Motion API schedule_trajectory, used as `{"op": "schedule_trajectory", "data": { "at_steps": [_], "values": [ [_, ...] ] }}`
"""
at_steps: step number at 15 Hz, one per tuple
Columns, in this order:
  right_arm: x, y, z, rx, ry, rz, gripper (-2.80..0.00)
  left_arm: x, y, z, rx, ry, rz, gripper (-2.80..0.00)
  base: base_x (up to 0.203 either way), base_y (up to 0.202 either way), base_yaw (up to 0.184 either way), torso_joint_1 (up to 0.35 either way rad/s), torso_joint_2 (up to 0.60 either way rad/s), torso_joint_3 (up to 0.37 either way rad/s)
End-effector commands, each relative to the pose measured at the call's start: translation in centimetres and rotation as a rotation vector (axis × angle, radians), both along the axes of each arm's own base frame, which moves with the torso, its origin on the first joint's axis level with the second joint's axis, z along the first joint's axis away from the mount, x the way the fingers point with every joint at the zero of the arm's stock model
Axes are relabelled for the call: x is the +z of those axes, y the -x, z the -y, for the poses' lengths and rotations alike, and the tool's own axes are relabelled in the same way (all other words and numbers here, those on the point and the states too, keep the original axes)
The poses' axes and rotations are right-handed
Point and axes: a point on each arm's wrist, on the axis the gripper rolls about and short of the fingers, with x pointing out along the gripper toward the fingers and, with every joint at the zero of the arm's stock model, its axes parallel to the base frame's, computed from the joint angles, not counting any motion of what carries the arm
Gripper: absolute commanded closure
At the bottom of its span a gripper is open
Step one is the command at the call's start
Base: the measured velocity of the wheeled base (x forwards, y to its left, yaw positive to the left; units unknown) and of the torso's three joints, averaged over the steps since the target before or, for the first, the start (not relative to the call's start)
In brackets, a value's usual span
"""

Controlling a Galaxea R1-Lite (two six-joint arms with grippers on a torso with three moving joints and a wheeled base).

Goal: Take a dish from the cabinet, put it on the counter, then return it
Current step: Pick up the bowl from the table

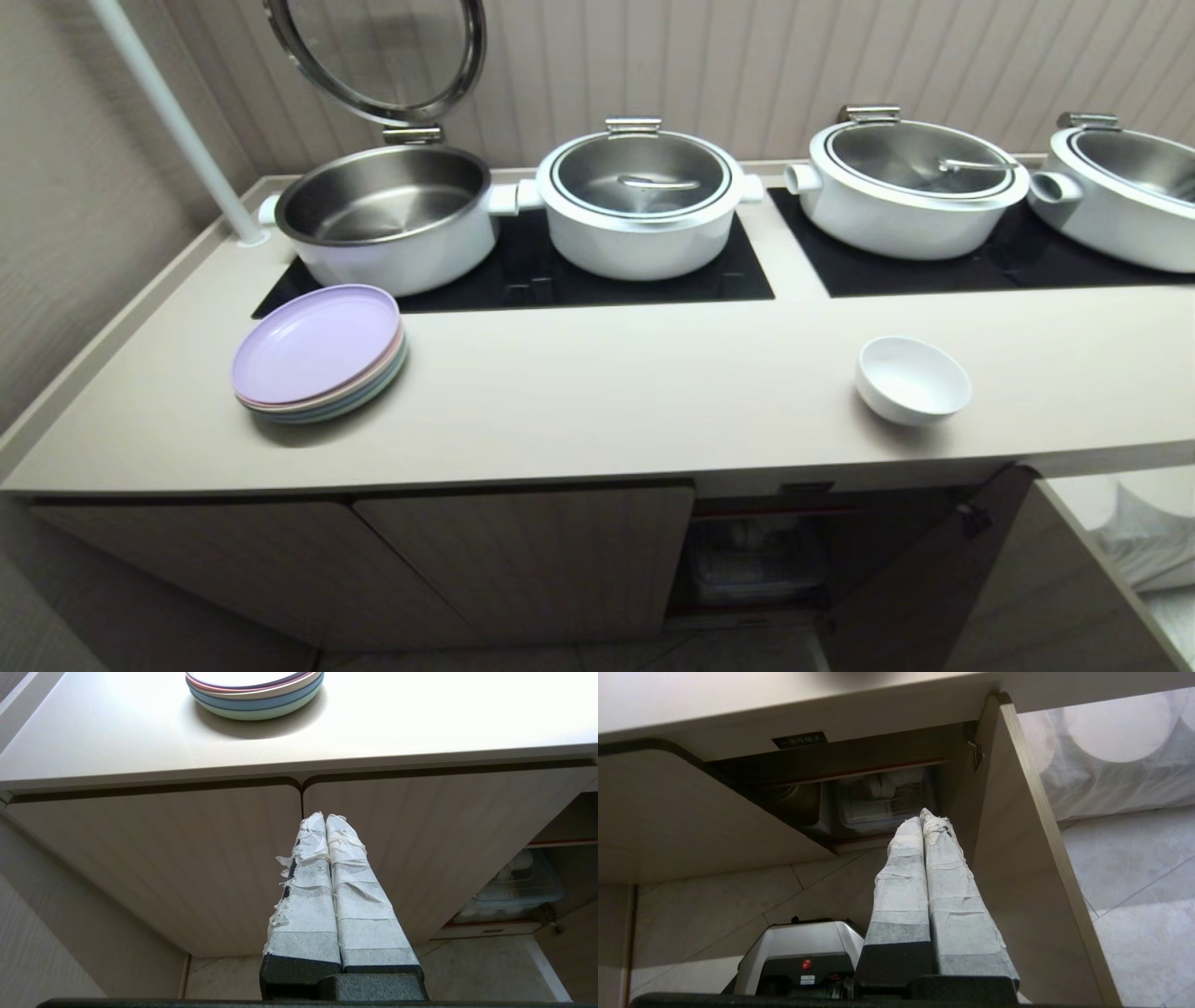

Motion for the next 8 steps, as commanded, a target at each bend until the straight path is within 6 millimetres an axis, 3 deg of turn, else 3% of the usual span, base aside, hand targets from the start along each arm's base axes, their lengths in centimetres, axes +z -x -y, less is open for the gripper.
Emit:
{"op": "schedule_trajectory", "data": {
  "at_steps": [1, 5, 8],
  "values": [
    [-2.4, 2.1, -0.3, 0.007, 0.006, 0.063, 0.0, 0.0, 0.0, 0.0, -0.001, 0.0, 0.0, 0.0, 0.0, 0.0, 0.0, 0.0, 0.0, 0.0],
    [-6.4, 4.4, -0.6, 0.042, 0.013, 0.146, 0.0, 0.0, 0.0, 0.0, -0.001, 0.0, 0.0, 0.0, 0.0, 0.0, 0.0, 0.0, 0.0, 0.0],
    [-6.9, 4.6, -0.6, 0.047, 0.015, 0.156, 0.0, 0.0, 0.0, 0.0, -0.001, -0.001, 0.0, 0.0, 0.0, 0.0, 0.0, 0.0, 0.0, 0.0]
  ]
}}
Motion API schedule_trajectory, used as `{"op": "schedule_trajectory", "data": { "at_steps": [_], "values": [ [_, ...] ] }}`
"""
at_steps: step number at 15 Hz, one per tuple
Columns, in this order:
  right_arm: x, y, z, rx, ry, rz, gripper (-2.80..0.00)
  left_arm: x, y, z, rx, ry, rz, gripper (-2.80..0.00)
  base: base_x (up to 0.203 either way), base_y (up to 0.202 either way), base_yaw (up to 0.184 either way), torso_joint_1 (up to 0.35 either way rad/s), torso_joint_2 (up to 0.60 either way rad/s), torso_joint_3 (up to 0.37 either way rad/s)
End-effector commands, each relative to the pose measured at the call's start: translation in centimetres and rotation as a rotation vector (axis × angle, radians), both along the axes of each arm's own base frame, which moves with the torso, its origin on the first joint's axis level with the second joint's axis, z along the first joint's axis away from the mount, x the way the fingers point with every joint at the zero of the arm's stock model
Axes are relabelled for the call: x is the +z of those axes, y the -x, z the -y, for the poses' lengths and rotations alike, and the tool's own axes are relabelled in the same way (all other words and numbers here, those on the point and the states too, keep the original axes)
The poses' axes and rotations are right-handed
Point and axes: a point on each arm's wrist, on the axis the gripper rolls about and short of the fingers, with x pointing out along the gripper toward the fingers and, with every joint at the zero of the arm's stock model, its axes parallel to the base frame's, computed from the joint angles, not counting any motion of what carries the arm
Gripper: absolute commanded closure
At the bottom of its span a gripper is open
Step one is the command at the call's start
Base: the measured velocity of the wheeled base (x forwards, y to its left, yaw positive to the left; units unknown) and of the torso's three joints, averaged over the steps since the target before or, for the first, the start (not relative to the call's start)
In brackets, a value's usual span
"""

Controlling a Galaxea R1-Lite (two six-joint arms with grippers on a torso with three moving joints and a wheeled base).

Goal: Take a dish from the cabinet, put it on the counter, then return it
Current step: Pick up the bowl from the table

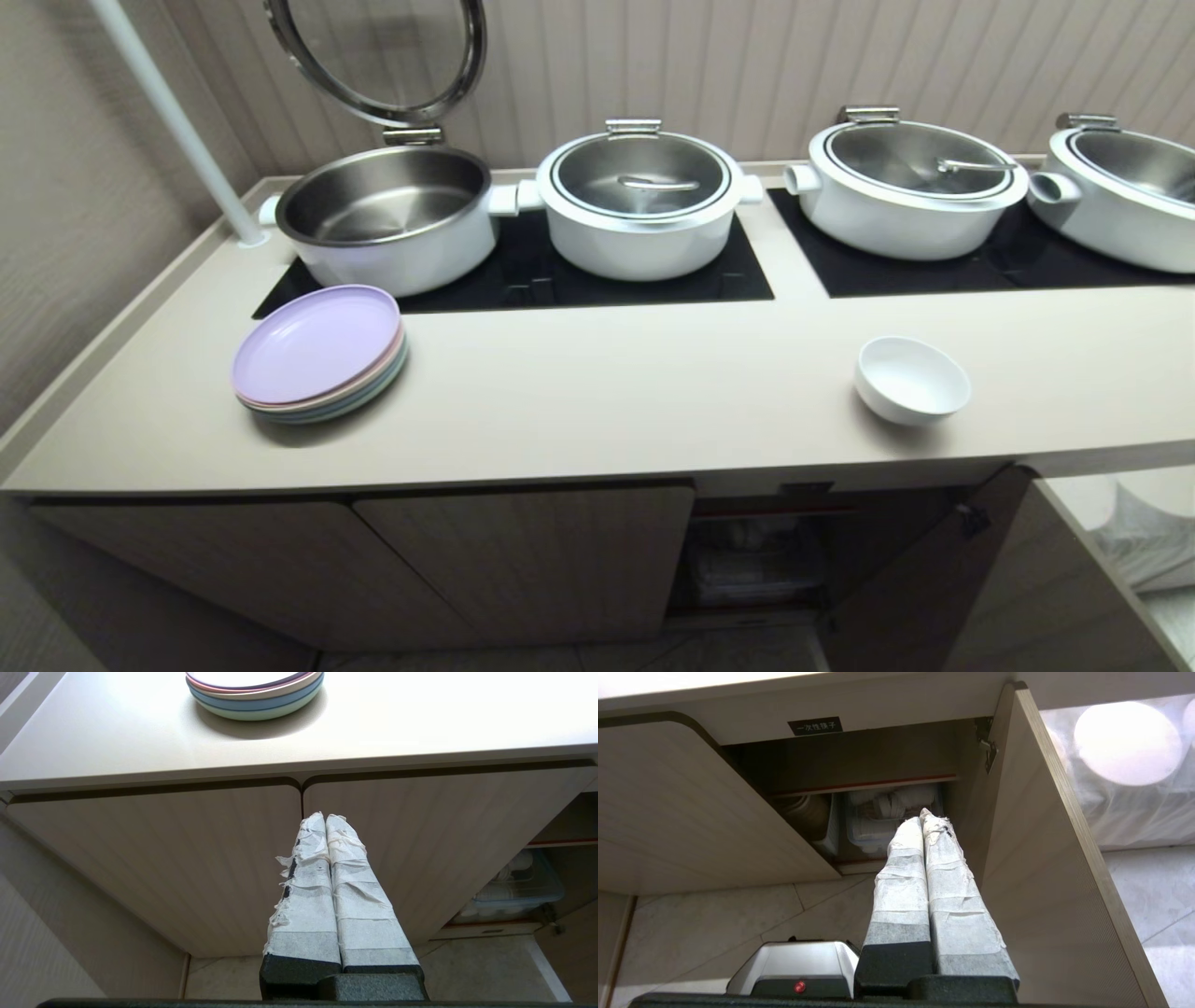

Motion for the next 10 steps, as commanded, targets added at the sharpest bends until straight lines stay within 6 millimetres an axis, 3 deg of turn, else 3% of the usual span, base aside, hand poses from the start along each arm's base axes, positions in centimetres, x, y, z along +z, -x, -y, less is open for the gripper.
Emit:
{"op": "schedule_trajectory", "data": {
  "at_steps": [1, 4, 10],
  "values": [
    [-0.2, 0.3, 0.0, 0.004, 0.006, 0.027, 0.0, 0.0, 0.0, 0.0, 0.0, 0.0, 0.0, 0.0, 0.0, 0.0, 0.0, 0.0, 0.0, 0.0],
    [-0.6, 0.3, 0.1, -0.045, 0.034, 0.006, 0.0, 0.0, 0.0, 0.0, 0.0, 0.0, 0.0, 0.0, 0.0, 0.0, 0.0, 0.0, 0.0, 0.0],
    [-0.7, 1.4, 0.1, 0.03, 0.026, 0.124, 0.0, 0.0, 0.0, 0.0, 0.0, -0.001, 0.0, 0.0, 0.0, 0.0, 0.0, 0.0, 0.0, 0.0]
  ]
}}
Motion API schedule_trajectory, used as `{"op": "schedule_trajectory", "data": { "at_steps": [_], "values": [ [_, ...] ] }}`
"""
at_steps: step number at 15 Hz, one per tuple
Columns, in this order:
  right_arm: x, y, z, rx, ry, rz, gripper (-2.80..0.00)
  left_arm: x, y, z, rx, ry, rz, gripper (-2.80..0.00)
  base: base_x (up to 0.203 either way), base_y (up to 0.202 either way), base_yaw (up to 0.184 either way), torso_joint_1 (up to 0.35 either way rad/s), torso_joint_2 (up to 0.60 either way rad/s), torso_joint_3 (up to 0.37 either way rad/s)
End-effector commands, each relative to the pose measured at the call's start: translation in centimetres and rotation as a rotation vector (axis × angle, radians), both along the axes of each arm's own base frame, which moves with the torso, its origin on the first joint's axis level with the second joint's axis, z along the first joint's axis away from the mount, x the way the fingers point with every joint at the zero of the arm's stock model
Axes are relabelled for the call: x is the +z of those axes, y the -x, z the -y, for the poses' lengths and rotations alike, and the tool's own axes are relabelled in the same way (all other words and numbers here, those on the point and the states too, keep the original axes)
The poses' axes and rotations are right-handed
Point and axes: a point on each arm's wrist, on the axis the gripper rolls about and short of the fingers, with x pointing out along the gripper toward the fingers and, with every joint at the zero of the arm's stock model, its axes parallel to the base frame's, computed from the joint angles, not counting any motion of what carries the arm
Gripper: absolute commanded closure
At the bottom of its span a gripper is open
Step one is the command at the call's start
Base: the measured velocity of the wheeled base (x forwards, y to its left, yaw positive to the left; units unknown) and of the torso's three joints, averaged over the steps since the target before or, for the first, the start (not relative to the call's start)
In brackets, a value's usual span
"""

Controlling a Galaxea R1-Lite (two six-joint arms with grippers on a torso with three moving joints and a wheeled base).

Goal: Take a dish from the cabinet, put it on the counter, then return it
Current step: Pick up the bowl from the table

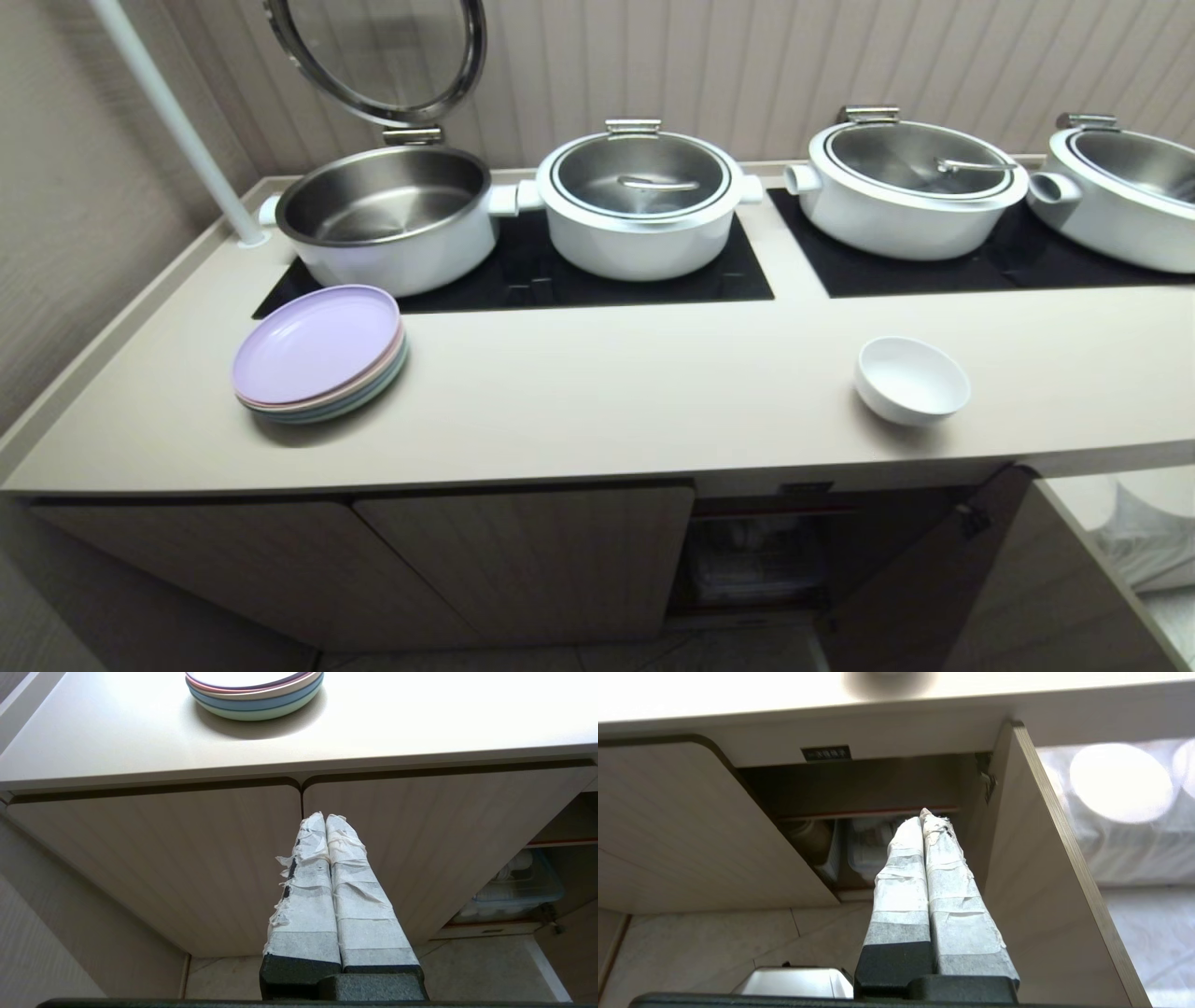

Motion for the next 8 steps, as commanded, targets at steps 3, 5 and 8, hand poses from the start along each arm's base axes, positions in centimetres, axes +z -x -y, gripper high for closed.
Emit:
{"op": "schedule_trajectory", "data": {
  "at_steps": [3, 5, 8],
  "values": [
    [-0.1, 0.5, 0.0, 0.006, -0.001, 0.063, 0.0, 0.0, 0.0, 0.0, 0.001, 0.001, 0.0, 0.0, 0.0, 0.0, 0.0, 0.0, 0.0, 0.0],
    [-0.6, 1.1, 0.1, -0.018, 0.003, 0.079, 0.0, 0.0, 0.0, 0.0, 0.0, 0.001, 0.0, 0.0, 0.0, 0.0, 0.0, 0.0, 0.0, 0.0],
    [-0.8, 1.6, 0.1, -0.029, 0.003, 0.133, 0.0, 0.0, 0.0, 0.0, 0.0, -0.001, 0.0, 0.0, 0.0, 0.0, 0.0, 0.0, 0.0, 0.0]
  ]
}}
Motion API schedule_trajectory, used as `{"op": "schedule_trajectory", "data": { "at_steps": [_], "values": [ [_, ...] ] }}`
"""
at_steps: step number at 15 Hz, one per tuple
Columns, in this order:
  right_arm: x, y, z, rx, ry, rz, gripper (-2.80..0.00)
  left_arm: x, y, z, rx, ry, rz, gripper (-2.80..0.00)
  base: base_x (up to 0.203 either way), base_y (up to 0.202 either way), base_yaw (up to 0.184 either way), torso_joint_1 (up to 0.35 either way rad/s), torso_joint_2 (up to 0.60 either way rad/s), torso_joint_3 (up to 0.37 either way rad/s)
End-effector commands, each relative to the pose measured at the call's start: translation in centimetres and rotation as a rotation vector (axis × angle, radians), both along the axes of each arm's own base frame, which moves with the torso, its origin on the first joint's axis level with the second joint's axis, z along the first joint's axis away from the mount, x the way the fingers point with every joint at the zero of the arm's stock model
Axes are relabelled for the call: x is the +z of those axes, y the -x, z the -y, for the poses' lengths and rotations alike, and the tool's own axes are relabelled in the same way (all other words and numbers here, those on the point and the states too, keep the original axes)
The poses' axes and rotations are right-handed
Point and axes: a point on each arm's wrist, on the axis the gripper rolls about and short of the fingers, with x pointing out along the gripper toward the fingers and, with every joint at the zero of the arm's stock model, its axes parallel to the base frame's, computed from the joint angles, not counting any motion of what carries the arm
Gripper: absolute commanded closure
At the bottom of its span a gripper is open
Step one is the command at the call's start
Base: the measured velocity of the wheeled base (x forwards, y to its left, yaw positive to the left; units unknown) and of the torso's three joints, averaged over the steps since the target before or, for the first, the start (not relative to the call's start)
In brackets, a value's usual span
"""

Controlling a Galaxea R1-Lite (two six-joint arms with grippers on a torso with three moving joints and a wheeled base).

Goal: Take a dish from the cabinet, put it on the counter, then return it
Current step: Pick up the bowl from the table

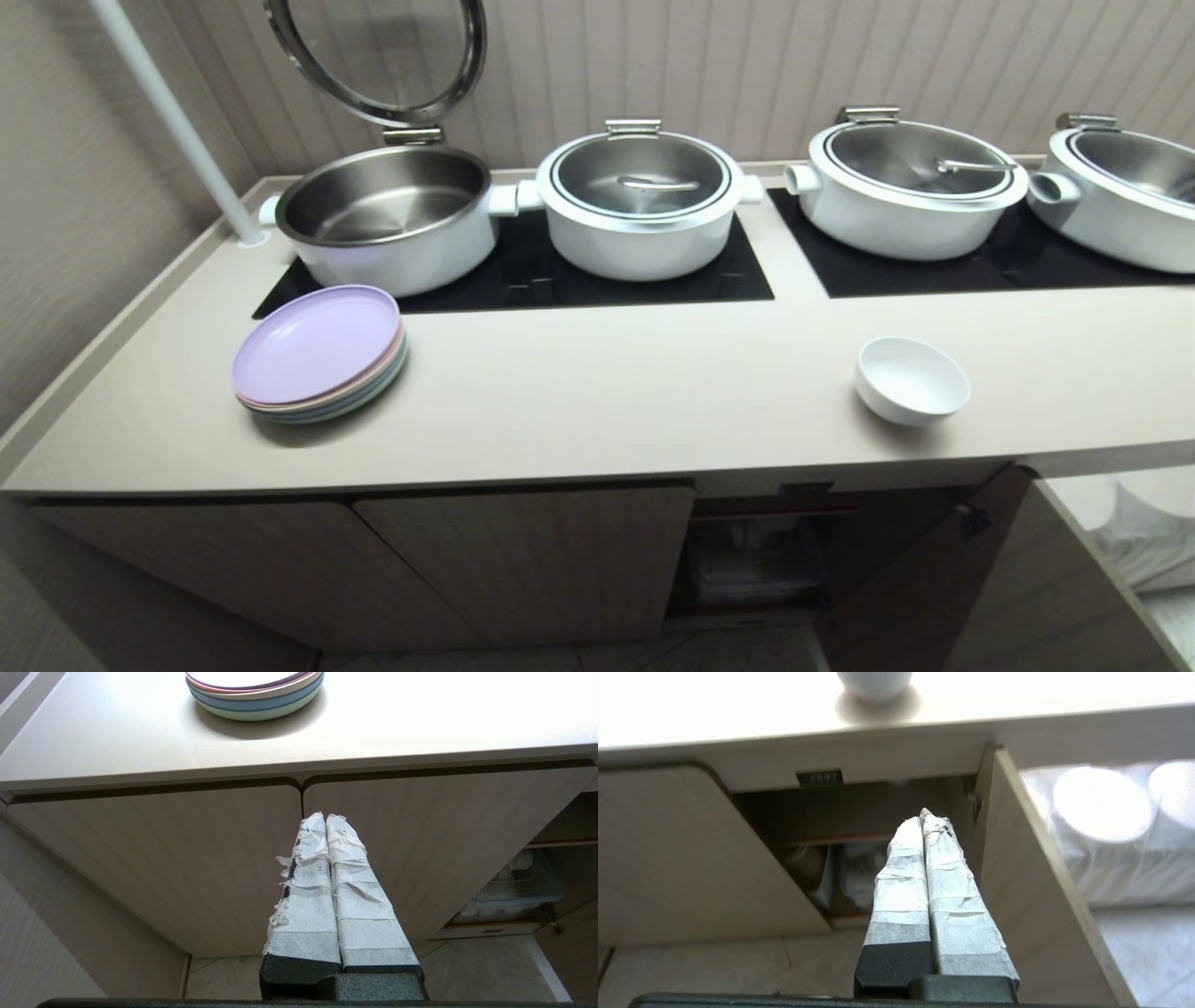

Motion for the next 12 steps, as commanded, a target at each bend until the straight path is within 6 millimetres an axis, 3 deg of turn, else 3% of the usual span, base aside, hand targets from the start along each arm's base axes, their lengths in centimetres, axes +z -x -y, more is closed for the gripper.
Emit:
{"op": "schedule_trajectory", "data": {
  "at_steps": [1, 12],
  "values": [
    [-0.09, 0.27, 0.01, -0.002, 0.0, 0.041, 0.0, 0.0, 0.0, 0.0, 0.0, -0.001, 0.0, 0.0, 0.0, 0.0, 0.0, 0.0, 0.0, 0.0],
    [-0.12, 0.27, 0.0, -0.006, 0.001, 0.038, 0.0, 0.0, 0.0, 0.0, 0.0, 0.001, 0.0, 0.0, 0.0, 0.0, 0.0, 0.0, 0.0, 0.0]
  ]
}}
